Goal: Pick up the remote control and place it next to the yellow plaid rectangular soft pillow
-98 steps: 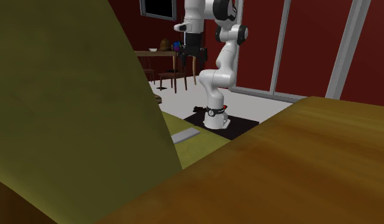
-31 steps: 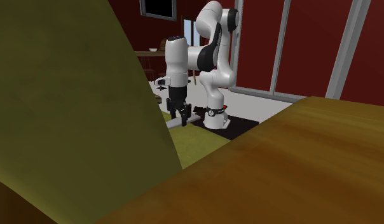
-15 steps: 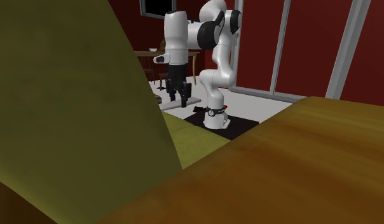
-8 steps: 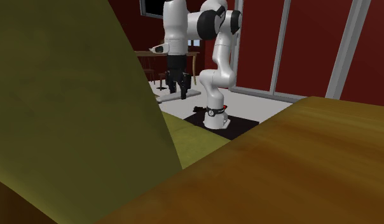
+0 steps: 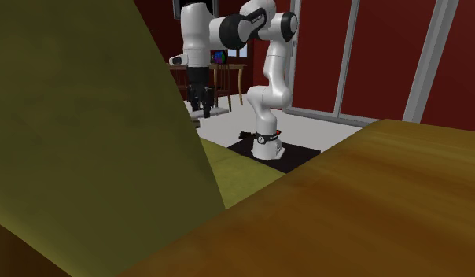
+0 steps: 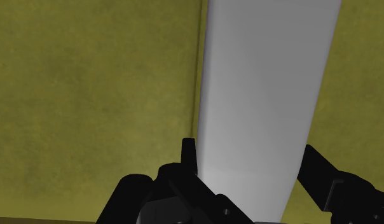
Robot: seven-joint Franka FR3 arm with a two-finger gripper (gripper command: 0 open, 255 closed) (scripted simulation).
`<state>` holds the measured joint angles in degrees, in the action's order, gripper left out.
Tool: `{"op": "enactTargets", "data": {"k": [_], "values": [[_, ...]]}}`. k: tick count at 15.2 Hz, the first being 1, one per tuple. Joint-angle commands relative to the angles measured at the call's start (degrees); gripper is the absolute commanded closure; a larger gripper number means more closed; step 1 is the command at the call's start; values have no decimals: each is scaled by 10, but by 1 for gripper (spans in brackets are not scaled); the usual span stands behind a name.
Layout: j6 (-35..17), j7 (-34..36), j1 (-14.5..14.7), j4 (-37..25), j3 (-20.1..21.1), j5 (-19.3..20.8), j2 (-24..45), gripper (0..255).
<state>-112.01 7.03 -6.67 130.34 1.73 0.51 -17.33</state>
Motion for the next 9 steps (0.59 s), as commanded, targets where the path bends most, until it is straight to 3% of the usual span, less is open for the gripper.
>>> {"op": "enactTargets", "data": {"k": [1, 9], "values": [[3, -29, -13, -4, -19, 7, 1, 255], [1, -140, -59, -47, -92, 26, 42, 255]]}}
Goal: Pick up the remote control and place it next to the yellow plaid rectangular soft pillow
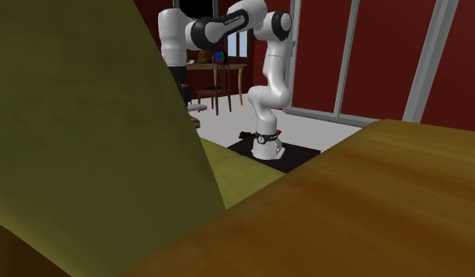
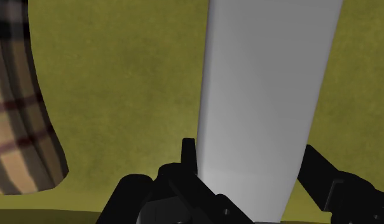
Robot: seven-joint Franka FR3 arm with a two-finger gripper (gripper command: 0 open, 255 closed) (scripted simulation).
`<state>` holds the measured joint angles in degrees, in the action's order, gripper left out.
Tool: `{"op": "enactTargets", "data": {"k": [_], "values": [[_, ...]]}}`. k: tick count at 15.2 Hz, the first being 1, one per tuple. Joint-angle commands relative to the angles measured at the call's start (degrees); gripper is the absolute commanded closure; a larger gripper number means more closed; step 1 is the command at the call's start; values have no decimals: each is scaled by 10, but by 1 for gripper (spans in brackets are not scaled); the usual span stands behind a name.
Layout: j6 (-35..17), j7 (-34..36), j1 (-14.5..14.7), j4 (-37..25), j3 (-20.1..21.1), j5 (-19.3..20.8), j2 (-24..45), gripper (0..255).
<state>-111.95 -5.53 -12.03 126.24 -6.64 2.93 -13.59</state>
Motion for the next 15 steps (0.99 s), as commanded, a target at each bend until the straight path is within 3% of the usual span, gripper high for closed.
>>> {"op": "enactTargets", "data": {"k": [1, 6, 15], "values": [[1, -28, -11, -14, -17, 3, 12, 255], [3, -93, -36, -61, -56, 3, 55, 255], [-66, -94, -37, -11, -58, 1, 75, 255]]}}
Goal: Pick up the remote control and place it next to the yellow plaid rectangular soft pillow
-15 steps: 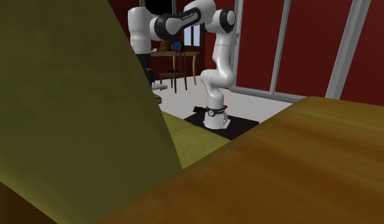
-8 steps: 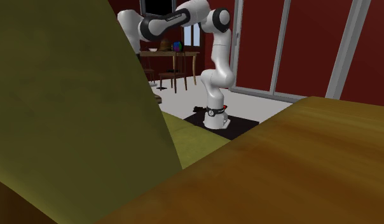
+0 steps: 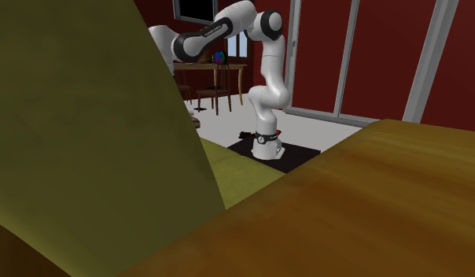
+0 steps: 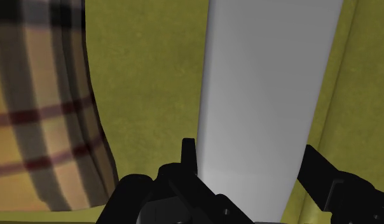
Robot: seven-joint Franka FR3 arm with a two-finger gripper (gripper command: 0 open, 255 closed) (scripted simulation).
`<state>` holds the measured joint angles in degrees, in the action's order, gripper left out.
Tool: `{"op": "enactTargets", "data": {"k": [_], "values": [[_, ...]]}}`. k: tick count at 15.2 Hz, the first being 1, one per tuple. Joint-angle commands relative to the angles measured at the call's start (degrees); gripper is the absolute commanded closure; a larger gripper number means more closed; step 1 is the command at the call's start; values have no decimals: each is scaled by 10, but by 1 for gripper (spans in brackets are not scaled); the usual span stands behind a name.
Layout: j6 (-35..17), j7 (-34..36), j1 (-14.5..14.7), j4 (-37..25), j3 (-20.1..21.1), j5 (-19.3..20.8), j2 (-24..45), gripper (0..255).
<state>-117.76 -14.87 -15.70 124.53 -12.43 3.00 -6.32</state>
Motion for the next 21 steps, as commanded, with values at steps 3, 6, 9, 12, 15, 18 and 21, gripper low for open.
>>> {"op": "enactTargets", "data": {"k": [3, 6, 9, 12, 15, 18, 21], "values": [[-31, -1, -1, 20, -1, -2, 11, 255], [-55, -3, -1, 33, -2, -3, 21, 255], [-78, -4, -1, 46, -3, -6, 32, 255], [-101, -6, -1, 57, -3, -8, 45, 255], [-124, -8, -1, 67, -4, -12, 58, 255], [-148, -10, -1, 76, -4, -15, 73, 255], [-171, -13, -2, 83, -4, -20, 89, 255]]}}
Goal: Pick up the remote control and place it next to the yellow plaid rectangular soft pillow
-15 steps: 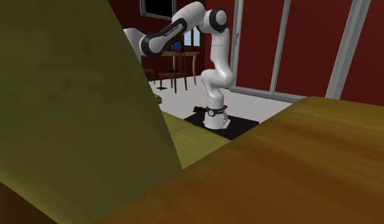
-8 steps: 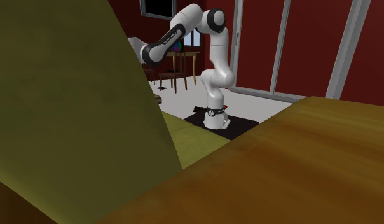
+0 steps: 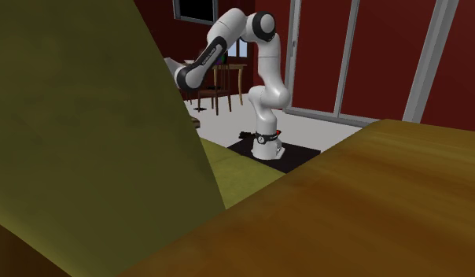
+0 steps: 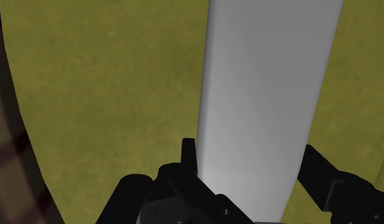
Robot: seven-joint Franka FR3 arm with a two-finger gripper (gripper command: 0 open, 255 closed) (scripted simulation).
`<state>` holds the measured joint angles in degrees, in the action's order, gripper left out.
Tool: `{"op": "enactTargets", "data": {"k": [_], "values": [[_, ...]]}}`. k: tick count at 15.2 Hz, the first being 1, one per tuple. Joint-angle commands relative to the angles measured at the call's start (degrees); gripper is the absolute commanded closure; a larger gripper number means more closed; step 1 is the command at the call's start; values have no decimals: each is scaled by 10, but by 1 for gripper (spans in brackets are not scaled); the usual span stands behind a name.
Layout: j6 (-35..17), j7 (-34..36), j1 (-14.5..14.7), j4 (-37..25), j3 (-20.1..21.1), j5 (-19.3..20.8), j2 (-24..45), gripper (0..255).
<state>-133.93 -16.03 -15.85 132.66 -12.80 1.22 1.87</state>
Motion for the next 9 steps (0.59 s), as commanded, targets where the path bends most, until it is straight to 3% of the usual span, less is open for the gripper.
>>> {"op": "enactTargets", "data": {"k": [1, 5, 9], "values": [[-17, -2, 0, 4, 0, -3, 12, 255], [-53, -8, -1, 14, 1, -12, 40, 255], [-53, -8, -1, 14, 1, -12, 40, 255]]}}
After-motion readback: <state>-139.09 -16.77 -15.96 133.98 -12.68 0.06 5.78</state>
